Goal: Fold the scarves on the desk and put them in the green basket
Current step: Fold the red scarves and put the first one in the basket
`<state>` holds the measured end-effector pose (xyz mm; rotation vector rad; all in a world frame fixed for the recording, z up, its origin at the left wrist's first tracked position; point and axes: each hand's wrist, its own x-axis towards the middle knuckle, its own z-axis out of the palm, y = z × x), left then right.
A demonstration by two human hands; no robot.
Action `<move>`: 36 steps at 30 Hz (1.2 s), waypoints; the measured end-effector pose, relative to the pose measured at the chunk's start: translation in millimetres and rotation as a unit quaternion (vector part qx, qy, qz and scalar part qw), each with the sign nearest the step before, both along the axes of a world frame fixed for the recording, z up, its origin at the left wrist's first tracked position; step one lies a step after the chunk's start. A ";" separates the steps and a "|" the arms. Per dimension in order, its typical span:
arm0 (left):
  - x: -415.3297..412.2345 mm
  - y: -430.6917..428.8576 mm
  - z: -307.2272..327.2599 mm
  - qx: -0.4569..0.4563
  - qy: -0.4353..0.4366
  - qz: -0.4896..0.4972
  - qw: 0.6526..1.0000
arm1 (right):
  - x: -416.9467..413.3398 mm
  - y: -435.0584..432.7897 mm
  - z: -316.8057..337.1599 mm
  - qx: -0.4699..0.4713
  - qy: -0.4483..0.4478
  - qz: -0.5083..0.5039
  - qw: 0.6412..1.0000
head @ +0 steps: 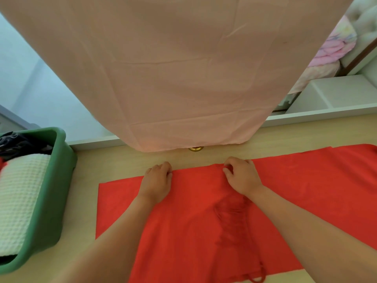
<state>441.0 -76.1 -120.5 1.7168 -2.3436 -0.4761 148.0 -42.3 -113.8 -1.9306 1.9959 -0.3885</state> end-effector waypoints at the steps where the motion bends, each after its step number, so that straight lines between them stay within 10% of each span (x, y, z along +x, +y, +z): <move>1: 0.5 -1.4 -1.4 -0.019 -0.005 0.013 1.000 | 1.1 -4.8 1.2 -0.007 0.003 -0.007 1.000; 8: -0.1 1.3 -16.5 -0.093 -0.061 0.069 0.991 | 23.4 -13.9 -4.7 -0.005 0.243 0.013 0.970; 21: 122.7 17.8 -2.2 0.116 -0.103 0.398 0.904 | 156.8 18.6 -10.1 0.066 0.111 0.200 0.971; 31: 147.9 4.6 1.3 0.143 0.043 0.423 0.893 | 187.7 14.0 -8.8 0.139 0.108 0.157 0.972; 36: 159.6 -4.5 16.7 0.013 0.071 0.463 0.883 | 192.7 15.9 -8.2 0.133 0.136 0.140 0.972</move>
